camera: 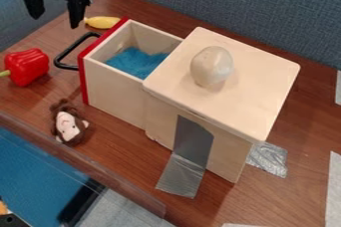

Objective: Put the white object in the drawer

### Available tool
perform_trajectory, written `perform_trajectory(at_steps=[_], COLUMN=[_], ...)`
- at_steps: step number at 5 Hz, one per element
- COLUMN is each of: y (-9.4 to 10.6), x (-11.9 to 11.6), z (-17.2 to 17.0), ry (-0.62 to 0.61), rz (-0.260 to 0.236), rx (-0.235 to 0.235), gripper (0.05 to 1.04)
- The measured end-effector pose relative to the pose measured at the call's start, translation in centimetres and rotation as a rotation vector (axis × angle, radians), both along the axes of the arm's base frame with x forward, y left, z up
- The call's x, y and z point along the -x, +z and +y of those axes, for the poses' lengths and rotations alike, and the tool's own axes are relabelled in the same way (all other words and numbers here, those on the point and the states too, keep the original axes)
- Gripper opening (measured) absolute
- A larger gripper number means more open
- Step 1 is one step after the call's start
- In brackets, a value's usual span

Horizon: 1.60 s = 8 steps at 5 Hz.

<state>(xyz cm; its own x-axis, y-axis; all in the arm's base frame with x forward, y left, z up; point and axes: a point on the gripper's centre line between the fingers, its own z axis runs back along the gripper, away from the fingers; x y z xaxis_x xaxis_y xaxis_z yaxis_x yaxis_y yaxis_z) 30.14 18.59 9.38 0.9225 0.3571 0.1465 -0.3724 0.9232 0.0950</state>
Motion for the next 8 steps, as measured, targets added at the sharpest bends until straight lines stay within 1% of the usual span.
perform_trajectory(at_steps=[1, 2, 3, 4, 5, 6, 7, 8], y=[-0.8, 0.6, 3.4, 5.3, 5.9, 6.2, 5.4, 4.2], x=[0.1, 0.2, -0.1, 0.1, 0.1, 0.0, -0.2, -0.6], z=[-0.2, -4.0, -8.6, -12.8, -17.7, -21.4, -23.4, -24.2], ry=[0.005, -0.028, -0.107, -0.192, -0.278, -0.323, -0.334, -0.325], rz=[0.022, 0.047, -0.008, -0.064, -0.063, -0.074, -0.058, -0.043], rx=[0.016, 0.012, 0.012, 0.045, 0.080, 0.103, 0.103, 0.093], gripper=[1.001, 1.001, 1.000, 1.001, 1.000, 1.000, 1.000, 1.001])
